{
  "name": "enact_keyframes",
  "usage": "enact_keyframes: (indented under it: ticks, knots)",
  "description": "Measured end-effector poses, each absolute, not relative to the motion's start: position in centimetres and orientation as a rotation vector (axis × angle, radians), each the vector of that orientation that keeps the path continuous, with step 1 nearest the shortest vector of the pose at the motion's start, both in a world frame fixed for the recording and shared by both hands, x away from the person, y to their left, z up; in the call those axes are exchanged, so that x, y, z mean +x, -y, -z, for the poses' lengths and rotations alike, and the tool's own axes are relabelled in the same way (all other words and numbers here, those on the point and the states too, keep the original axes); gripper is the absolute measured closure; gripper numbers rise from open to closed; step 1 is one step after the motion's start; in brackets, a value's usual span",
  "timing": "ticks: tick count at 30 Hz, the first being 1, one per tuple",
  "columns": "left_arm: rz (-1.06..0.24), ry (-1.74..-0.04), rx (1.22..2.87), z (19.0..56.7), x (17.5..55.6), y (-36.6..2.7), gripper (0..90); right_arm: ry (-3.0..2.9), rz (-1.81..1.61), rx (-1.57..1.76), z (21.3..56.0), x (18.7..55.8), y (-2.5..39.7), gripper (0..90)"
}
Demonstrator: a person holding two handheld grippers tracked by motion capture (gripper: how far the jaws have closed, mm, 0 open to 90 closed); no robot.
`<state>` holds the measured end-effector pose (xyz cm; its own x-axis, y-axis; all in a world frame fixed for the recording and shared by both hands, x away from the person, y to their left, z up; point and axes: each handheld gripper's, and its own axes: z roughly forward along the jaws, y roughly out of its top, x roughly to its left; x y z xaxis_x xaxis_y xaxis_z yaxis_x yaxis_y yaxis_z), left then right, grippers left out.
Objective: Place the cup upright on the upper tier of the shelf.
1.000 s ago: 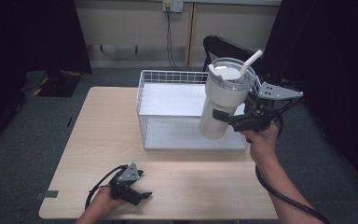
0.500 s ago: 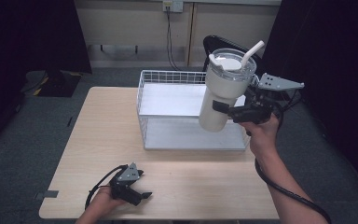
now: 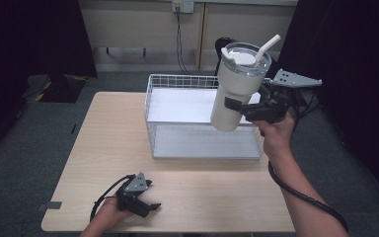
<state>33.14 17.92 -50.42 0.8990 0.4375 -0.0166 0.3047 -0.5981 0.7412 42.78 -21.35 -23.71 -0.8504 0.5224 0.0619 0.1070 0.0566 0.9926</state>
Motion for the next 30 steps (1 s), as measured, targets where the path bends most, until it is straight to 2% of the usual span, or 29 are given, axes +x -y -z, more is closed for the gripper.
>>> enact_keyframes:
  ticks: [30]
  knots:
    - [-0.213,-0.526,2.256,50.4,33.1,-17.9,12.6,-2.011,-1.782,0.674,23.1,45.9,19.8,9.6]
